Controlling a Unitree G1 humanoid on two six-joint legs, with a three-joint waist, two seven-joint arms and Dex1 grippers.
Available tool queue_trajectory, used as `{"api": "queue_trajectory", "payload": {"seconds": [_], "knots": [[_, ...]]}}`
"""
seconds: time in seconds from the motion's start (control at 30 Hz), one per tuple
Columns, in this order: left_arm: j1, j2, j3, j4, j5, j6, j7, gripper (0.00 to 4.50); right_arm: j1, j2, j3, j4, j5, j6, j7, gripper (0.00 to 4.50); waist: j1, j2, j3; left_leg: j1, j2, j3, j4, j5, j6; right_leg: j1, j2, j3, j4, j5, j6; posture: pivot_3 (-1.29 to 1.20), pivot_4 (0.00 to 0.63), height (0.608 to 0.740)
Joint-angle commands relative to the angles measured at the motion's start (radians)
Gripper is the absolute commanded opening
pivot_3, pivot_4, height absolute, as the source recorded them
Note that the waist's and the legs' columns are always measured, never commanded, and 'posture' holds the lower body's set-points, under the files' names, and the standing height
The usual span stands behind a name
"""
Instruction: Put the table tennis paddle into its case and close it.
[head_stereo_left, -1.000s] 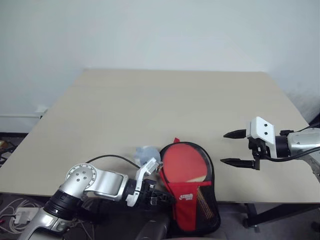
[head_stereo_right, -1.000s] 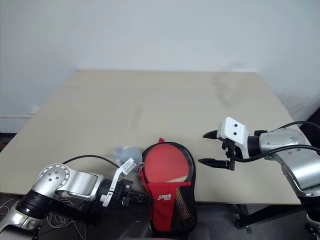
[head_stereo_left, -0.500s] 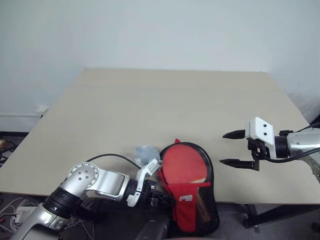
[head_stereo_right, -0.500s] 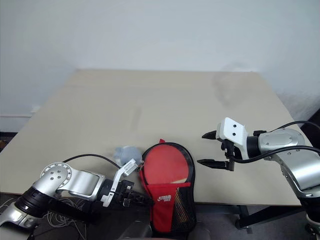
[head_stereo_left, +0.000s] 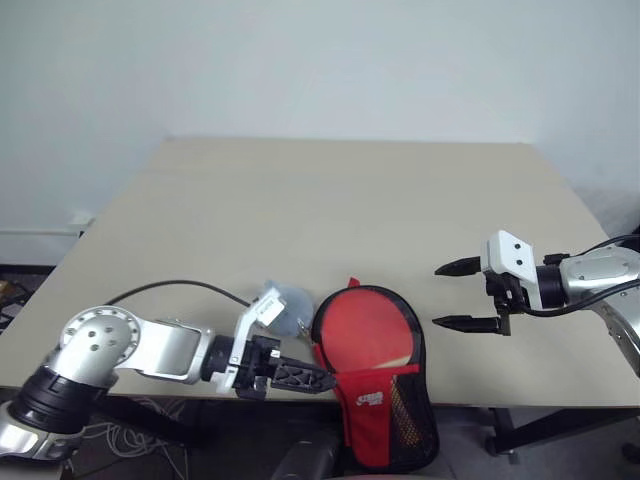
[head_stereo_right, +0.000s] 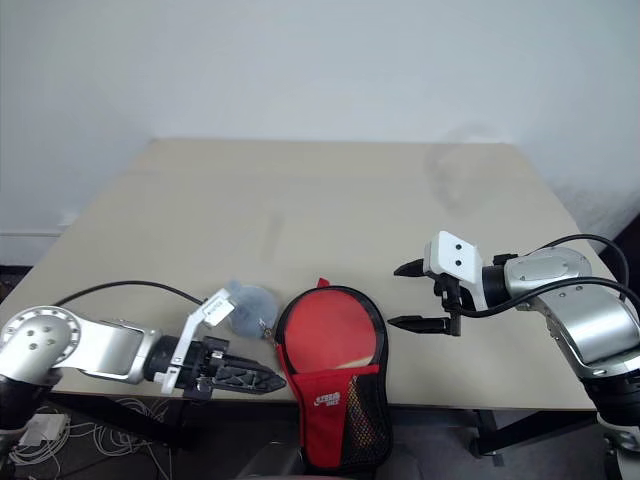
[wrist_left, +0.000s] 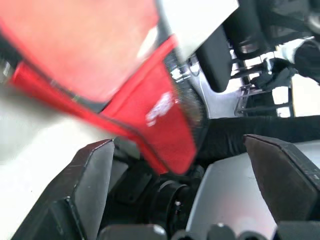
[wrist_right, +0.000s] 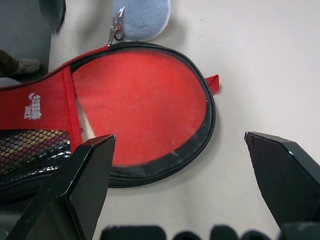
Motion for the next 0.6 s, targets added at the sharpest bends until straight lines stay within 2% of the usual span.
{"api": "queue_trajectory", "payload": {"seconds": [0.03, 0.13, 0.27, 0.43, 0.6], "knots": [[-0.036, 0.027, 0.133, -0.061, 0.150, -0.053, -0.195, 4.45, -0.052, 0.021, 0.004, 0.028, -0.009, -0.031, 0.021, 4.50, 0.000, 0.000, 0.000, 0.001, 0.000, 0.001, 0.000, 0.000, 0.000, 0.000, 0.000, 0.000, 0.000, 0.000, 0.000, 0.00, 0.000, 0.707], [-0.063, 0.050, 0.165, -0.030, 0.429, -0.203, -0.359, 4.45, -0.075, 0.046, 0.022, 0.053, -0.020, -0.036, 0.022, 4.50, 0.000, 0.000, 0.000, 0.001, 0.001, 0.002, 0.000, 0.000, 0.000, 0.000, 0.000, 0.000, 0.000, 0.001, -0.001, 0.00, 0.000, 0.707], [-0.072, 0.047, 0.156, 0.084, 0.750, -0.437, -0.489, 4.45, -0.093, 0.085, 0.037, 0.074, -0.030, -0.033, 0.007, 4.50, 0.000, 0.000, 0.000, 0.002, 0.001, 0.004, -0.001, 0.000, 0.000, 0.000, 0.000, 0.002, 0.000, 0.003, -0.005, 0.00, 0.000, 0.707], [-0.034, -0.003, 0.174, 0.164, 0.914, -0.565, -0.580, 4.45, -0.103, 0.124, 0.042, 0.089, -0.039, -0.025, -0.014, 4.50, 0.000, 0.000, 0.000, 0.002, 0.001, 0.005, -0.003, 0.000, 0.000, -0.002, 0.002, 0.003, -0.001, 0.004, -0.003, 0.00, 0.000, 0.707], [0.045, -0.087, 0.194, 0.189, 0.979, -0.606, -0.604, 4.45, -0.087, 0.191, 0.046, 0.063, -0.042, 0.023, -0.094, 4.50, 0.000, 0.000, 0.000, 0.002, 0.001, 0.005, -0.004, 0.000, 0.000, -0.002, 0.003, 0.003, -0.001, 0.005, -0.003, 0.00, 0.000, 0.707]]}}
